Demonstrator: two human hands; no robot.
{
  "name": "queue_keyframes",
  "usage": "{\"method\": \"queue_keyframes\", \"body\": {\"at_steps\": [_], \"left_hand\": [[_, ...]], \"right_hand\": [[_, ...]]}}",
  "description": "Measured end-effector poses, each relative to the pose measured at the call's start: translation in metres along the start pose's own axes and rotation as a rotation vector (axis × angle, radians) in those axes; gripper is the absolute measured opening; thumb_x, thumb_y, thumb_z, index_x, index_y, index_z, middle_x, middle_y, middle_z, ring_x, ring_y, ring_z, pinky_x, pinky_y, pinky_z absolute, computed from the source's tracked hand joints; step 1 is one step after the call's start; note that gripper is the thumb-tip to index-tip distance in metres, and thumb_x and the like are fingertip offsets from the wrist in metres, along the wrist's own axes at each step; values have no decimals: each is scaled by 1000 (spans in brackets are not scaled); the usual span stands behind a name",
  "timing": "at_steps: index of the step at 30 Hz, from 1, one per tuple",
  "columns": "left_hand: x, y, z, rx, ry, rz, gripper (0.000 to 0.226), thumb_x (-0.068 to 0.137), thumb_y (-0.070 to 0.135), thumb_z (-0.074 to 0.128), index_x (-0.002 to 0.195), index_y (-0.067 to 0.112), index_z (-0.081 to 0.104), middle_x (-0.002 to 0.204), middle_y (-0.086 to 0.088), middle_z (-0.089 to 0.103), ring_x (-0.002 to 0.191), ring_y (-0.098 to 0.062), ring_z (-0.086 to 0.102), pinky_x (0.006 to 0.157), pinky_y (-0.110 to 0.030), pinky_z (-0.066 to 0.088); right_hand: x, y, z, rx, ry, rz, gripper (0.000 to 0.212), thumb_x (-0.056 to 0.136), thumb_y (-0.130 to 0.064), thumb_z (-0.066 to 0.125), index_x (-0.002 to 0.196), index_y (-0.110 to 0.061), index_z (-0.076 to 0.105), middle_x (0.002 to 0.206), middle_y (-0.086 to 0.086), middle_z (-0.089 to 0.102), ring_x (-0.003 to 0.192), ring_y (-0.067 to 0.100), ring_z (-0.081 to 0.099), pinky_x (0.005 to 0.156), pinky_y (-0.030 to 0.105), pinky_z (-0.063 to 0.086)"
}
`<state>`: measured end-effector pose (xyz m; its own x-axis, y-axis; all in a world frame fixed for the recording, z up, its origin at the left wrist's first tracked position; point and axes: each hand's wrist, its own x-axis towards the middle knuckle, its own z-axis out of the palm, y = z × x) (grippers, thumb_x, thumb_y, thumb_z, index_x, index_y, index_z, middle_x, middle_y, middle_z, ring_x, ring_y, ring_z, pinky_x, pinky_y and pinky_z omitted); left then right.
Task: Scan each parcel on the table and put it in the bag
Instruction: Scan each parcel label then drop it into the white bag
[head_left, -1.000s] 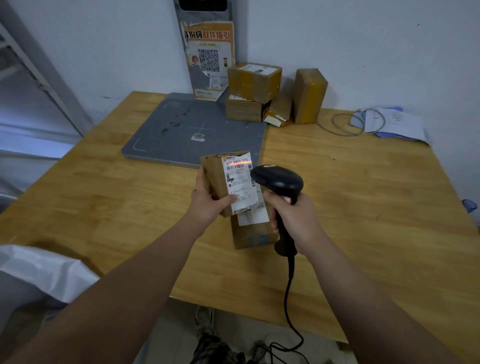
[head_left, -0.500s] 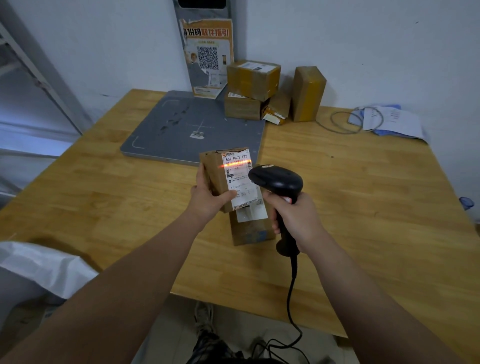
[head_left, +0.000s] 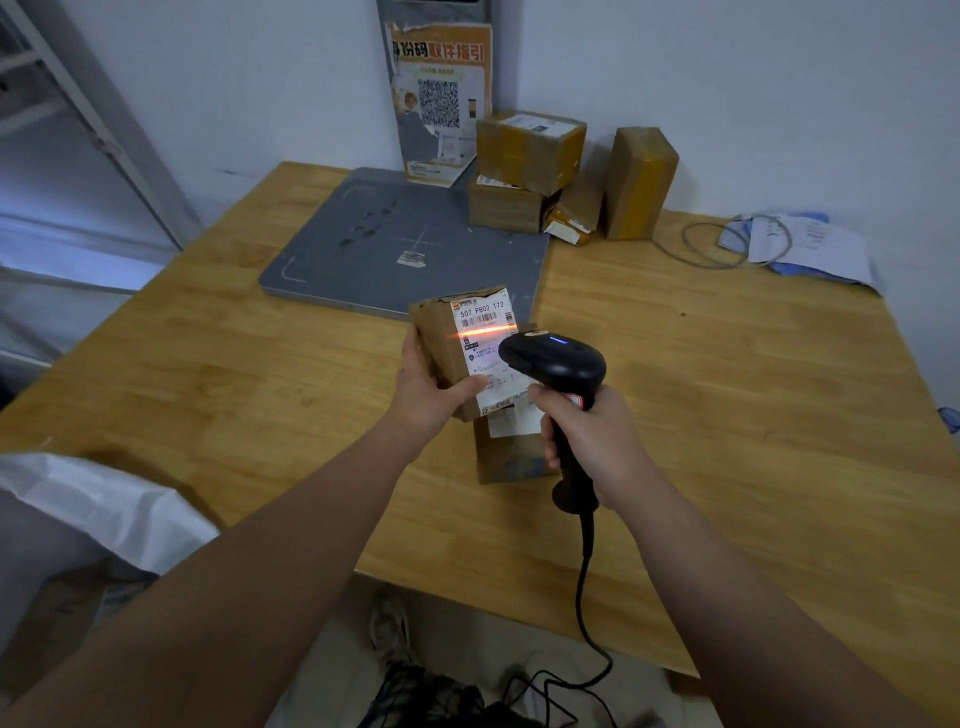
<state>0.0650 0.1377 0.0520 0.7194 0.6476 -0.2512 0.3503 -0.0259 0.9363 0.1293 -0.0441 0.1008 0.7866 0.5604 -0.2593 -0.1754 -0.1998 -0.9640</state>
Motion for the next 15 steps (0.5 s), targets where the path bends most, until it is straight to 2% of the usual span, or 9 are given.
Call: {"method": "queue_keyframes", "body": {"at_steps": [1, 2, 4, 9, 15], "left_hand": [[-3, -1, -2, -32, 3, 6, 114, 73, 29, 83, 151, 35, 1, 132, 2, 47, 107, -8, 55, 71, -14, 55], [-8, 0, -3, -58, 2, 14, 108, 78, 21, 80, 152, 30, 2, 126, 4, 47, 97, -2, 54, 62, -7, 51], [-19, -1, -9, -87, -8, 26, 102, 81, 19, 76, 152, 28, 3, 120, 5, 49, 89, 5, 51, 56, -5, 48], [-52, -21, -62, -150, 48, 29, 98, 82, 21, 76, 152, 30, 7, 106, 12, 52, 97, -2, 54, 59, -7, 48], [-109, -84, -164, -224, 314, -48, 94, 81, 26, 76, 150, 32, 11, 109, 6, 57, 98, -1, 57, 68, -13, 53]], "right_hand": [[-1, 0, 4, -1, -18, -5, 33, 89, -23, 66, 61, -8, 58, 55, 10, 55, 45, 20, 50, 50, 28, 43], [-2, 1, 10, 0, -36, -13, 31, 90, -22, 65, 63, -8, 59, 56, 9, 55, 46, 19, 51, 50, 29, 44], [-4, 3, 24, -3, -70, -37, 29, 90, -21, 65, 65, -7, 59, 55, 6, 55, 46, 18, 51, 50, 29, 45], [-12, 8, 85, -32, -203, -84, 23, 92, -19, 64, 72, -6, 59, 56, 6, 53, 49, 18, 52, 50, 29, 45], [-32, 25, 200, -93, -456, -5, 23, 90, -20, 66, 71, -8, 60, 57, 5, 53, 52, 16, 53, 52, 27, 47]]}}
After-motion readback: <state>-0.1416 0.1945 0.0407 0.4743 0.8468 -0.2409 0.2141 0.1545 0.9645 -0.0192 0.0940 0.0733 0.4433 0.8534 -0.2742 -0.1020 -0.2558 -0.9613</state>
